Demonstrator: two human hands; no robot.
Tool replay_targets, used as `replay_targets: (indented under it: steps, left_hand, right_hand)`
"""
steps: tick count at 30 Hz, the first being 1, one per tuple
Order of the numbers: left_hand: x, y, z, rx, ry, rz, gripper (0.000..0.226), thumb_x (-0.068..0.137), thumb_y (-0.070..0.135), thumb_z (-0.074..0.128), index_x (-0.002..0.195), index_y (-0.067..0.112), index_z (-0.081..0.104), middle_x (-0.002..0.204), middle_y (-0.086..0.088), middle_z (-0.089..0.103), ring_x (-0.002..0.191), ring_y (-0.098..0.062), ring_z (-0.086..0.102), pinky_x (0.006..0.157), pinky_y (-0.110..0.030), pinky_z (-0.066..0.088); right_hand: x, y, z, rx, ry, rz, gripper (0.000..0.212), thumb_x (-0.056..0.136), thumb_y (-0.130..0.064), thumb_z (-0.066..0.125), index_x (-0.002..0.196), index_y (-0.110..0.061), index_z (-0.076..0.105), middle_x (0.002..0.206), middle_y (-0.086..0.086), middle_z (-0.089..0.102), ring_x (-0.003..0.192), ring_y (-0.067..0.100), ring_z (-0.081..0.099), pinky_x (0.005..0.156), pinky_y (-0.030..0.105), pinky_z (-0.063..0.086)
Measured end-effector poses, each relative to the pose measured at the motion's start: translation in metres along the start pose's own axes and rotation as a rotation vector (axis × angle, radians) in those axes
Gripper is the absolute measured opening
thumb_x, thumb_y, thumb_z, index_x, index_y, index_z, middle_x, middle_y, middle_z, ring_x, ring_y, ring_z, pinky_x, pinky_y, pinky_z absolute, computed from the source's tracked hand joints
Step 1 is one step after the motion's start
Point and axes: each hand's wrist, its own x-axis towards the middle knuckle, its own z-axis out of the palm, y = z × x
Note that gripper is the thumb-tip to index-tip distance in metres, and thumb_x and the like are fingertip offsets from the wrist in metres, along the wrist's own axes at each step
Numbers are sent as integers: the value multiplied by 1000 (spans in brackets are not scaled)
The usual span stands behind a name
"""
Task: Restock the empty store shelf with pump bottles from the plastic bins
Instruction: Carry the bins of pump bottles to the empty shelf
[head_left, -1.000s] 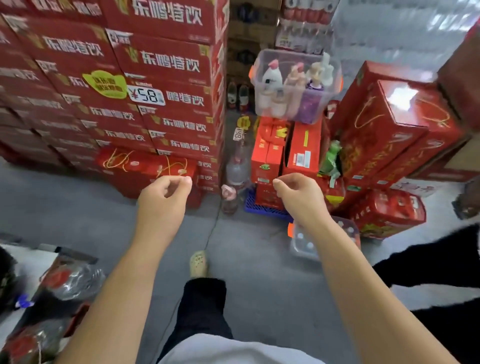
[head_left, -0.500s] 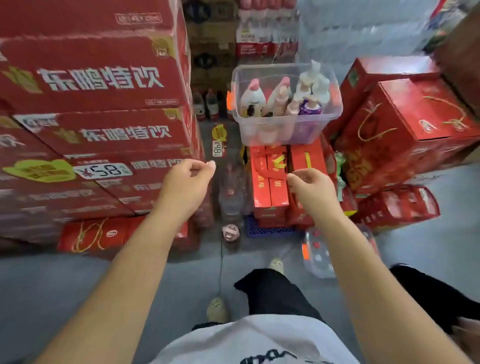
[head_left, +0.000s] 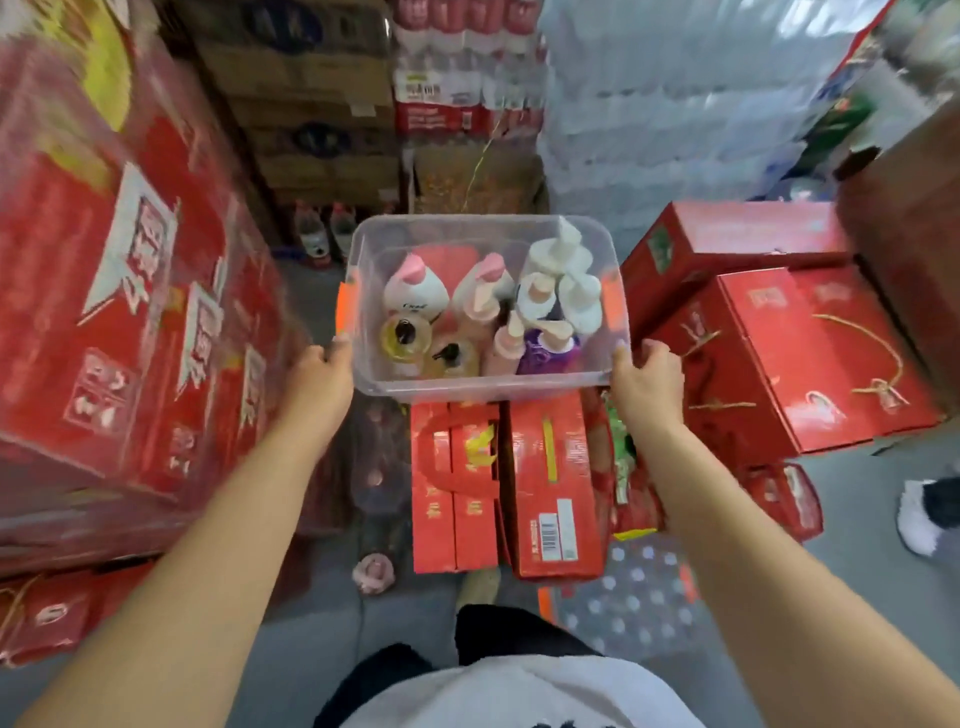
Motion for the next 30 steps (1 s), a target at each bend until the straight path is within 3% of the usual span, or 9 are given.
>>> replay_targets:
  steps: [2, 5, 9, 11, 15, 18, 24, 28, 30]
  left_hand:
    - [40, 5, 21, -3, 24, -79, 71, 99, 58, 33, 145, 5, 41, 147, -20, 45, 136, -36, 42, 111, -42, 31]
    - [92, 0, 48, -53, 38, -214, 87, 89, 71, 31, 149, 8, 35, 150, -19, 42, 137, -38, 42, 113, -49, 33]
    - [125, -11, 65, -116, 94, -283, 104, 75, 83, 22, 146, 10, 42, 147, -17, 47, 135, -36, 44, 113, -50, 33]
    - [121, -6, 64, -172, 85, -228, 91, 81, 78, 27, 135, 11, 55, 134, -17, 57, 125, -37, 53, 108, -50, 39]
    - [116, 2, 54, -252, 115, -103, 32, 93, 46, 57, 96, 16, 66, 81, -3, 64, 70, -16, 58, 58, -23, 46]
    - [121, 8, 45, -286, 90, -12, 8, 93, 23, 64, 100, 19, 67, 80, 3, 62, 71, -12, 54, 66, -25, 46]
    - [137, 24, 30, -394, -110, -240, 48, 81, 61, 67, 98, 16, 69, 96, -5, 74, 88, -22, 71, 83, -39, 57]
    - [175, 5, 41, -477, -196, -387, 112, 39, 97, 61, 125, 26, 63, 107, -6, 74, 92, -30, 73, 83, -53, 57]
    - [164, 13, 42, -502, -235, -393, 118, 31, 99, 61, 126, 30, 63, 119, -5, 70, 101, -30, 70, 87, -52, 55]
  right_hand:
    - [48, -7, 3, -12, -18, 73, 66, 101, -46, 45, 144, 4, 47, 144, 29, 50, 135, 44, 46, 110, 44, 34]
    - [100, -14, 19, 27, -77, 259, 74, 105, -54, 33, 153, 2, 32, 157, 25, 37, 143, 41, 38, 115, 42, 28]
    - [128, -12, 44, 153, -123, 357, 84, 102, -65, 25, 141, 3, 52, 143, 23, 54, 132, 41, 51, 113, 45, 38]
    - [132, -6, 53, 177, -44, 298, 81, 98, -68, 31, 121, 1, 67, 123, 22, 67, 117, 41, 61, 100, 45, 47]
    - [128, -2, 55, 253, 120, 252, 61, 88, -69, 56, 96, -11, 73, 93, 2, 72, 89, 22, 67, 81, 38, 54]
    - [128, 0, 52, 217, 110, 217, 55, 80, -68, 64, 98, -16, 73, 95, -2, 74, 91, 16, 70, 88, 39, 57]
    - [136, -16, 36, 300, -34, 287, 56, 85, -72, 59, 80, -17, 65, 87, -3, 64, 84, 18, 59, 72, 30, 47]
    - [136, -32, 29, 379, -120, 401, 73, 84, -73, 62, 123, -12, 61, 107, 1, 62, 89, 21, 60, 74, 30, 46]
    - [129, -35, 26, 410, -128, 438, 90, 77, -76, 67, 134, -7, 58, 117, 0, 65, 82, 18, 62, 67, 29, 49]
